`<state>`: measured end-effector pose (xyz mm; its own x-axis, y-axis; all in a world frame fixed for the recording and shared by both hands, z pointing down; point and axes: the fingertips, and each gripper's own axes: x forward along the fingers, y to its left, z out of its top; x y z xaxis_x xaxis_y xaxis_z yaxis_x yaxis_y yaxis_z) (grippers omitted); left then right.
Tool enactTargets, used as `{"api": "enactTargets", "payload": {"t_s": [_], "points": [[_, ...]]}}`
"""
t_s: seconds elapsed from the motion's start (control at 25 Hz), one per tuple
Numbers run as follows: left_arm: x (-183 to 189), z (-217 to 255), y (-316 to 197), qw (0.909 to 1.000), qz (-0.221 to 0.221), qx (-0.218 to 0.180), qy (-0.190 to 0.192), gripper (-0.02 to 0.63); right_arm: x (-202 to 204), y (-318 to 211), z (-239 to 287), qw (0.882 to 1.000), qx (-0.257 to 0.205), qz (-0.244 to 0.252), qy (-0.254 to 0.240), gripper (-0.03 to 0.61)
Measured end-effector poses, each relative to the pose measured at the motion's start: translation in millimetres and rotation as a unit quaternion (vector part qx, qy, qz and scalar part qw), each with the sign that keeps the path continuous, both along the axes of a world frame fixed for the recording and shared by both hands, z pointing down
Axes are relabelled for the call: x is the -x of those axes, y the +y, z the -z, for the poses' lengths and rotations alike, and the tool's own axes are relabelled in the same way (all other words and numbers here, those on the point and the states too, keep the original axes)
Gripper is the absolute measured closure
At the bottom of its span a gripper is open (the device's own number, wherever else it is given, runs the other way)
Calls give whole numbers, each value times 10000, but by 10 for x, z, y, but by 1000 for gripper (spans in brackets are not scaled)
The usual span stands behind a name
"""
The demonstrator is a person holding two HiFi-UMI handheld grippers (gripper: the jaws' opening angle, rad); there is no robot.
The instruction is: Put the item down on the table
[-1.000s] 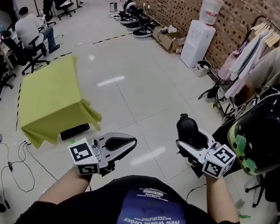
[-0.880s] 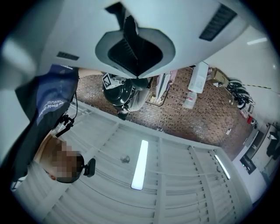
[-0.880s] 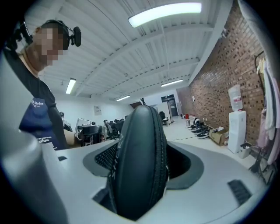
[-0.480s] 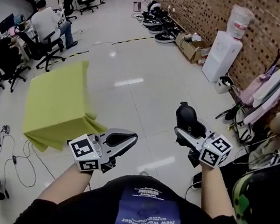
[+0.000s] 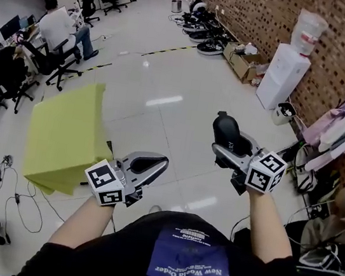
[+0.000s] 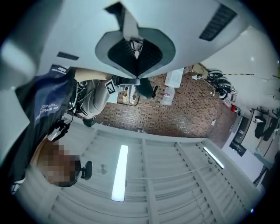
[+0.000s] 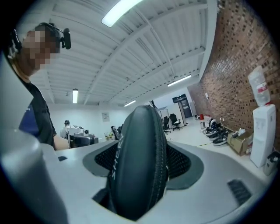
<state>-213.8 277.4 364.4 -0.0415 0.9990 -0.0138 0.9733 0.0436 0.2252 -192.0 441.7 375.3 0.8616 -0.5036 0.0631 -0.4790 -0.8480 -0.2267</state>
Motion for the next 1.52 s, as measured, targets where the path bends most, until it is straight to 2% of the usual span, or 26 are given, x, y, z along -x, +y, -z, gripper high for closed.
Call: {"api": "enactTargets", "payload": {"t_s": [0.16, 0.32, 0.48, 0.68, 0.84, 0.96, 1.04, 1.12, 1.28, 1.36, 1.52], "points": [[-496, -30, 303, 9997, -20, 137, -196, 610, -307, 309, -58, 9999, 84, -69, -102, 265], [-1109, -66, 634, 9996, -132, 138, -224, 609, -791, 632, -77, 9997, 142, -147, -163, 265], [-1911, -39, 1019, 9991, -235, 254, -255, 609, -1491, 1016, -53, 9992, 267, -218, -199, 265], [-2920, -44, 1260, 9983, -400, 193, -369, 609, -2439, 1114, 13, 9993, 295, -151, -166, 265], [-3519, -1, 1363, 9988, -313, 174, -331, 609, -3105, 1163, 14, 9994, 268, 75, -229, 265], [-3832, 13, 1347, 9992, -195, 141, -330, 609, -3465, 1217, 55, 9993, 235, 210, -213, 265], [-4026, -49, 1346, 9996, 52, 90, -277, 609, -3719, 1270, 22, 9987, 211, 437, -163, 265], [-4295, -115, 1316, 9984, 505, 70, -256, 609, -4077, 1284, -53, 9963, 159, 836, -126, 265], [-4925, -143, 1340, 9900, 1395, 74, -206, 610, -4868, 1354, -151, 9858, 133, 1672, -117, 265], [-5244, -133, 1334, 9813, 1909, 105, -236, 610, -5265, 1384, -163, 9775, 159, 2100, -120, 265], [-5737, -163, 1305, 9558, 2897, 149, -486, 609, -5977, 1409, -220, 9553, 124, 2950, -173, 265]]}}
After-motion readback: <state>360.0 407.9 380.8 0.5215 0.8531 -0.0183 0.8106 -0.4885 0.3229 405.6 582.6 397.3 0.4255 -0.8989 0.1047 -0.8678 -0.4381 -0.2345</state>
